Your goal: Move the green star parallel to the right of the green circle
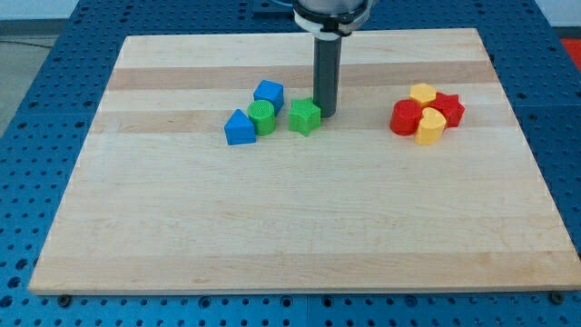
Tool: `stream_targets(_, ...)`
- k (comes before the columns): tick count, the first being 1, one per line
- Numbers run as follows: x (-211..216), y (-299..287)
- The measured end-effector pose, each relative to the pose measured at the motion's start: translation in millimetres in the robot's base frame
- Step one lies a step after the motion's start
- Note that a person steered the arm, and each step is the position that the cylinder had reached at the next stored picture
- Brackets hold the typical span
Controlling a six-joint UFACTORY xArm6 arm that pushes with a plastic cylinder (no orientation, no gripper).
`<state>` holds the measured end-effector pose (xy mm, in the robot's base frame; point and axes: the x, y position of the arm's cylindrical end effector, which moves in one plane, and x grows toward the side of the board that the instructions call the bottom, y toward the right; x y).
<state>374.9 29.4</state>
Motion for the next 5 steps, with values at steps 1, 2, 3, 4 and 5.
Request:
stream_targets(1,1,0)
stream_targets(2,8,16)
stream_targets(3,32,40)
stream_targets(4,27,24)
stream_targets(5,18,9)
